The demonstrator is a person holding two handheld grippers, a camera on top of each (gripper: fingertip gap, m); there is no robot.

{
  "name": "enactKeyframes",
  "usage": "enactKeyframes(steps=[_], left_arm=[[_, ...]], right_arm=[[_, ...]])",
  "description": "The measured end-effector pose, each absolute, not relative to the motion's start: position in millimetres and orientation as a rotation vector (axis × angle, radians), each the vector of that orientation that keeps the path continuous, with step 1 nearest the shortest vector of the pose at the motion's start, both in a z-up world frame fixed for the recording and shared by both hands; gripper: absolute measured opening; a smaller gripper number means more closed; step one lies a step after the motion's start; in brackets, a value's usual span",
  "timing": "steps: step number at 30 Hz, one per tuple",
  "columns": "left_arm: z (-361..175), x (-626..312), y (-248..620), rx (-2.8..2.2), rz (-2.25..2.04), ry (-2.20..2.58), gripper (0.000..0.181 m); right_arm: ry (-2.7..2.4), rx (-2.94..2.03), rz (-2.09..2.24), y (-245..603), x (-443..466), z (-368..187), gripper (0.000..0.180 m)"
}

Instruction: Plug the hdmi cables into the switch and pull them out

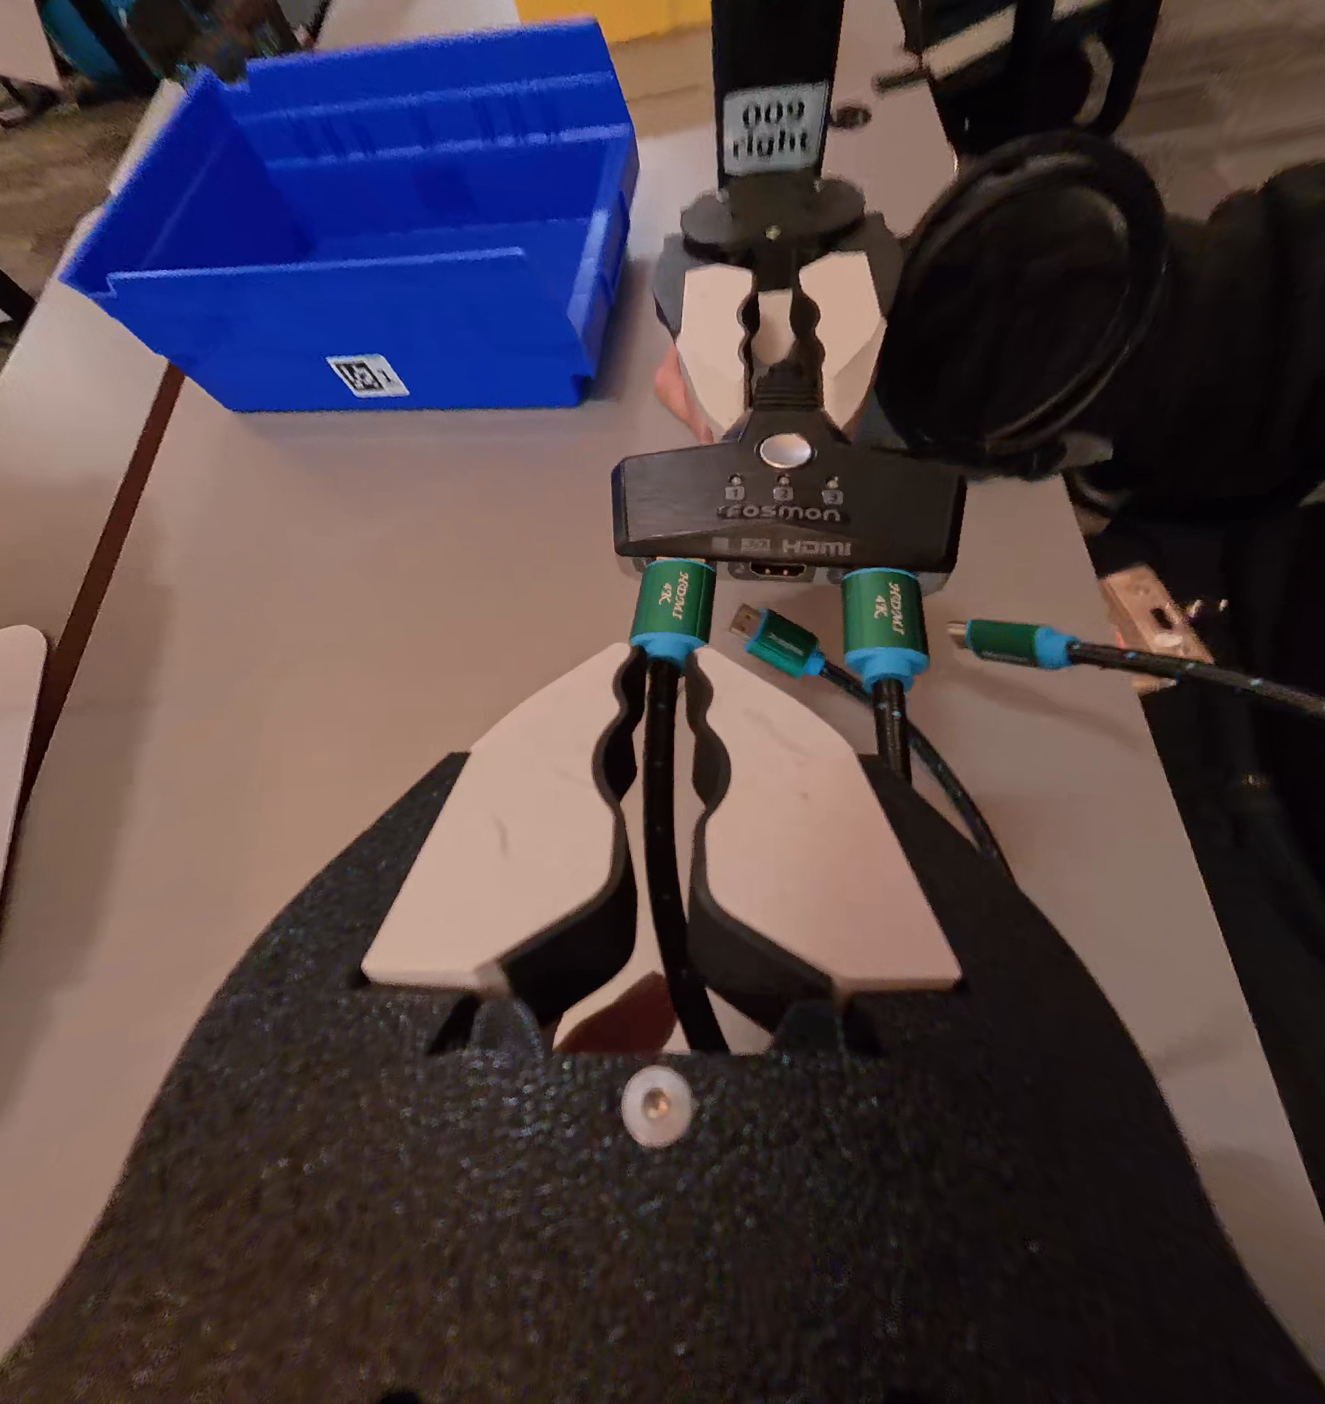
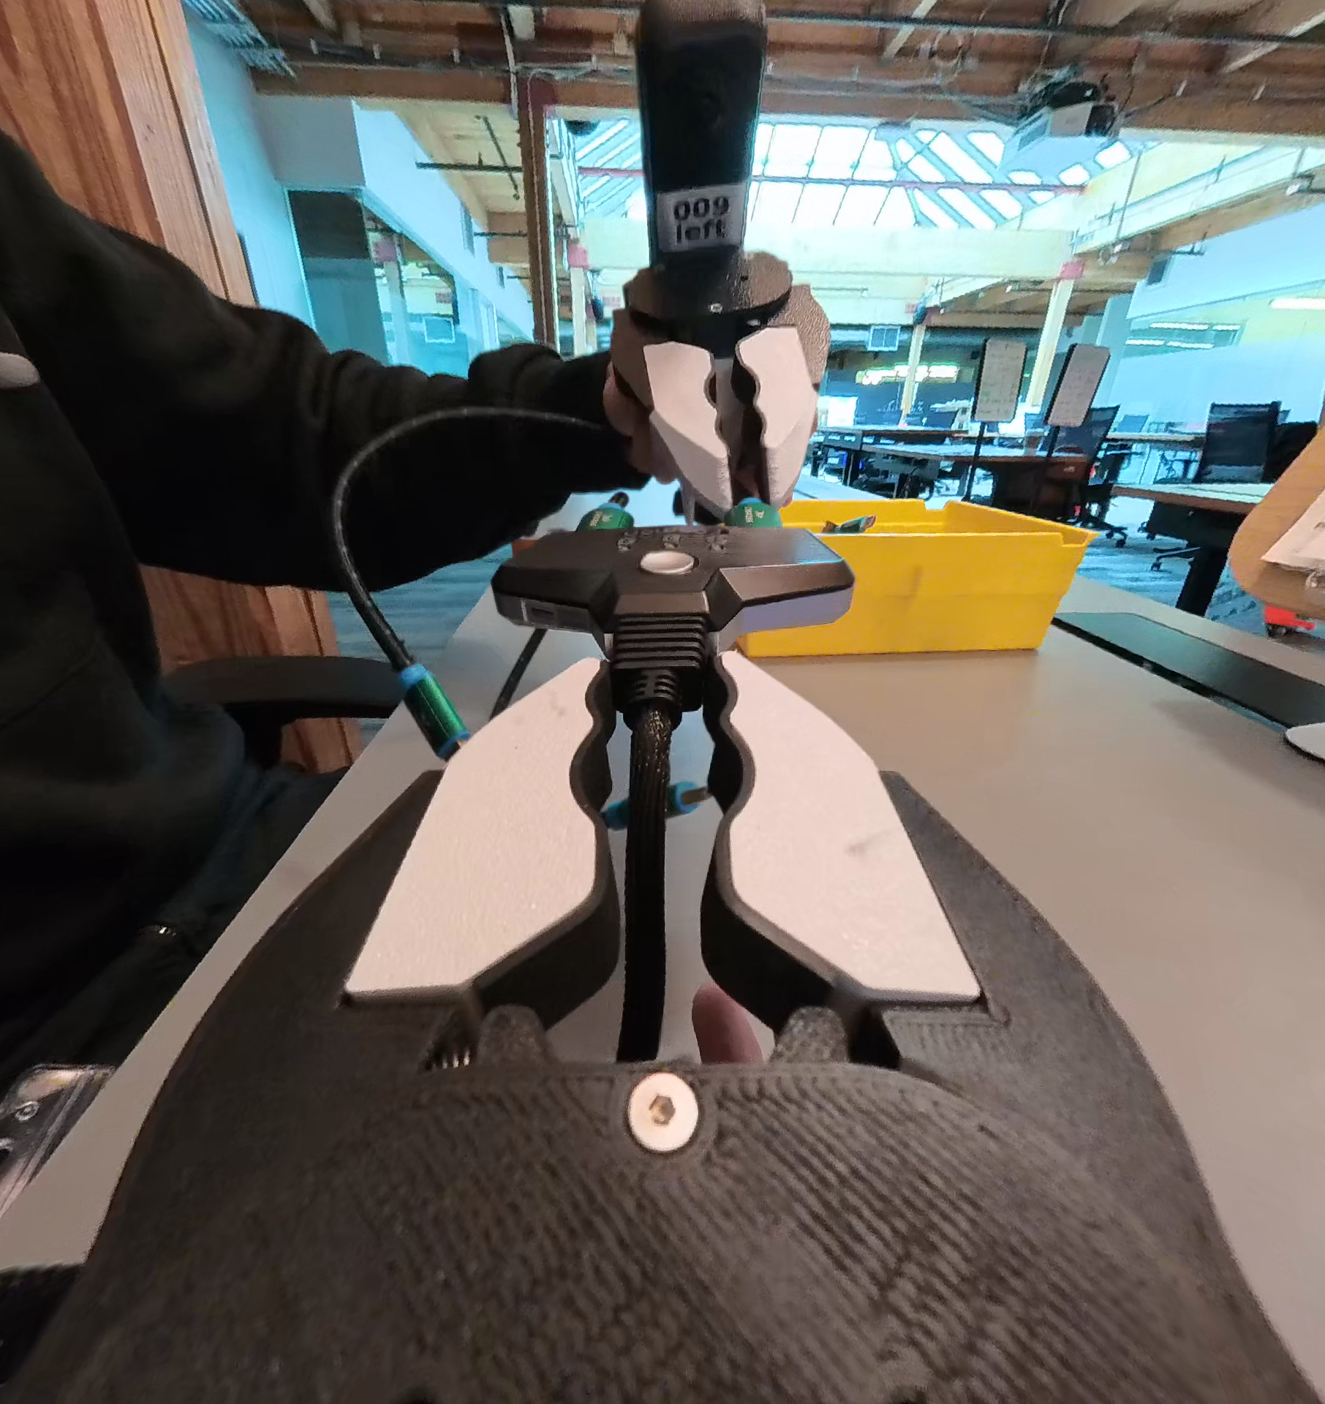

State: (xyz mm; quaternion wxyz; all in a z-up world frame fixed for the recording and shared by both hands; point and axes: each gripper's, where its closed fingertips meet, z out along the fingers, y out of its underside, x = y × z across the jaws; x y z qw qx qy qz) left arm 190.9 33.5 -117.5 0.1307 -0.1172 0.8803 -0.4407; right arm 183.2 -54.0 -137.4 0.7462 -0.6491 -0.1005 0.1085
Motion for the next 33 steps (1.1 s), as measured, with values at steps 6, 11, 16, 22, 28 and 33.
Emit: enactKeyframes(steps=[6,11,16,22,28,33], left_arm=[[-88.4,196.1,27.7,-0.366,-1.528,2.417,0.005],[44.2,196.7,88.9,-0.449,-1.838,1.646,0.006],[-10.1,188.1,141.0,-0.654,-1.699,1.584,0.002],[-107.4,168.8,123.2,-0.835,-1.892,1.682,0.003],[-146.1,164.4,98.4,-0.822,-1.946,1.761,0.002],[-151.9,167.4,83.9,-0.803,-1.983,1.777,0.003]], right_arm=[[-0.252,-1.339,0.108,-61.7,188.7,-118.5,0.022],[-0.226,-1.353,-0.070,-80.5,199.8,-92.7,0.022],[-0.186,-1.347,-0.286,-113.1,201.9,-43.7,0.022],[-0.082,-1.339,-0.504,-163.5,220.8,20.2,0.022],[0.107,-1.407,-1.043,-222.6,300.3,80.2,0.022],[0.300,-1.352,-1.477,-261.5,380.7,96.6,0.022]])
